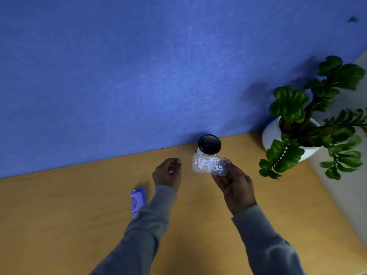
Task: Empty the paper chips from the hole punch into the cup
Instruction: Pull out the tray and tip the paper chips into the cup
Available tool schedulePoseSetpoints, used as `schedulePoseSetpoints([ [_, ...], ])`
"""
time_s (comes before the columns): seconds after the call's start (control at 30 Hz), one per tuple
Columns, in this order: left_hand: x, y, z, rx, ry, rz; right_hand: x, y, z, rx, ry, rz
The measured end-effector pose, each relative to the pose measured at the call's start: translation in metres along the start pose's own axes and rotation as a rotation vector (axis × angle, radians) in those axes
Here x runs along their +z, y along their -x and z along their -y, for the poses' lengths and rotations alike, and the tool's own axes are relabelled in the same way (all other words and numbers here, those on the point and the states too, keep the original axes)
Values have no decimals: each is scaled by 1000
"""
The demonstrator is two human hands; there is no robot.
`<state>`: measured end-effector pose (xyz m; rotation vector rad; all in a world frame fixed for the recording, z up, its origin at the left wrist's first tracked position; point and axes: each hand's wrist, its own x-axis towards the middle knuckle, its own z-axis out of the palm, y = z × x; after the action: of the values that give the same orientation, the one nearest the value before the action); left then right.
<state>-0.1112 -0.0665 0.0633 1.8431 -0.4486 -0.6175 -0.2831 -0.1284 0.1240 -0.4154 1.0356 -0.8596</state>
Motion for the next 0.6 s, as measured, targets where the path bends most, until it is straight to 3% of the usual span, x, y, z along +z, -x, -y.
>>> schedulePoseSetpoints([
  [0.17,12,-14,32,267,-434,14,-3,-11,0,-10,-11,-8],
  [0.33,25,-22,67,332,-842,171,-8,-20,-2,-16,-4,-7],
  [0.6,30,-26,96,356,-972,210,-12,-33,-5,-14,-7,-11],
])
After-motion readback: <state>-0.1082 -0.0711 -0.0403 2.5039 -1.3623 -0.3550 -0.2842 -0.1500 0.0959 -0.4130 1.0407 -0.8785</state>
